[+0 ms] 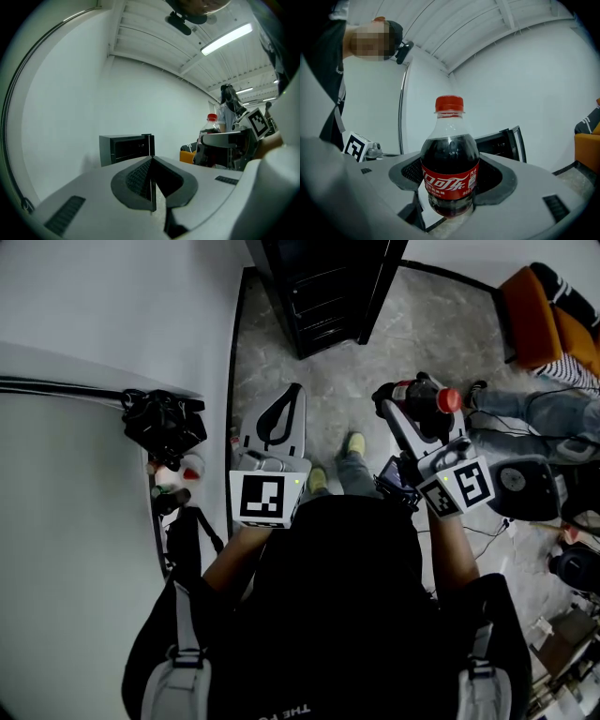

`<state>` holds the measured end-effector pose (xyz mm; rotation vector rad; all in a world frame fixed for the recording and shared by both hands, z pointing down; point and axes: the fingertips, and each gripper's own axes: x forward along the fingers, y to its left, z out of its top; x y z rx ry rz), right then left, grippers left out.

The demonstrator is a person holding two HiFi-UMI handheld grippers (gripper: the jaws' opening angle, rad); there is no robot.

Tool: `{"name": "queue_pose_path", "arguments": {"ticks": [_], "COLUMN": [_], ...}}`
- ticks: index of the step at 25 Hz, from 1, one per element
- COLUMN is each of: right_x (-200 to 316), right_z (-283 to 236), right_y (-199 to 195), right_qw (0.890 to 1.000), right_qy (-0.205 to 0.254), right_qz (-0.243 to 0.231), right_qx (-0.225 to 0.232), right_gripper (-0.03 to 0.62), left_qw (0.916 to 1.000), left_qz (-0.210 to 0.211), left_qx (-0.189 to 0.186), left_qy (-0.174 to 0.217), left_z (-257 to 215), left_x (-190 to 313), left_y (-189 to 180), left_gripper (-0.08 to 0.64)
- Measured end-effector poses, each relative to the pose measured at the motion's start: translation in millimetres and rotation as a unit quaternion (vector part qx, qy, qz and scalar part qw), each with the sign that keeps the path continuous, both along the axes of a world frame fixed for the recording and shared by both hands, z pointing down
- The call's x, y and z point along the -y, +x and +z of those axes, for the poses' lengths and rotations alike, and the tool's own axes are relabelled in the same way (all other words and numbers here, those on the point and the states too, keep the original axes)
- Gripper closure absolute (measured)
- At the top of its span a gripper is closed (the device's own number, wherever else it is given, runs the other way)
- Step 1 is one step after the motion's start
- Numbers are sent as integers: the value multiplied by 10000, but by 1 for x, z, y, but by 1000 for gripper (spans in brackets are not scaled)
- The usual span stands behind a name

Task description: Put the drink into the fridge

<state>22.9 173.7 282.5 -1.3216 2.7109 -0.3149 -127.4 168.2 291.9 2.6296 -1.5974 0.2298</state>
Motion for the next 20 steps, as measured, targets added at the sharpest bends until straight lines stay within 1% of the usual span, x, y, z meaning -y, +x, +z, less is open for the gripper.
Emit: {"name": "queue_pose_path", "arguments": {"ticks": [3,5,10,12,15,20], "right_x": [15,26,52,64,91,114], "right_z": [4,5,5,6,6,10], "right_y": [7,11,27,34,52,65], "right_qw": [9998,9997,9995,9993,9992,9989], "right_qy": [28,45,28,11,-48,-102], "right_qz": [-100,-149,-319,-365,-405,-441], "right_qx": [-162,-186,-5,-21,-16,94], "right_gripper": [281,281,281,281,281,281], "left_qw": [10000,10000,10000,9999,9996,9994], "left_qz": [-14,22,39,22,32,-36], "left_qx": [-33,45,57,73,258,322], "left_qy": [92,49,66,66,-58,-137], "left_z": [-4,-2,-5,-7,-6,-3], "left_x": [16,26,54,67,92,114], "left_y": [14,22,46,55,75,88], "left_gripper": [546,546,546,546,546,546]}}
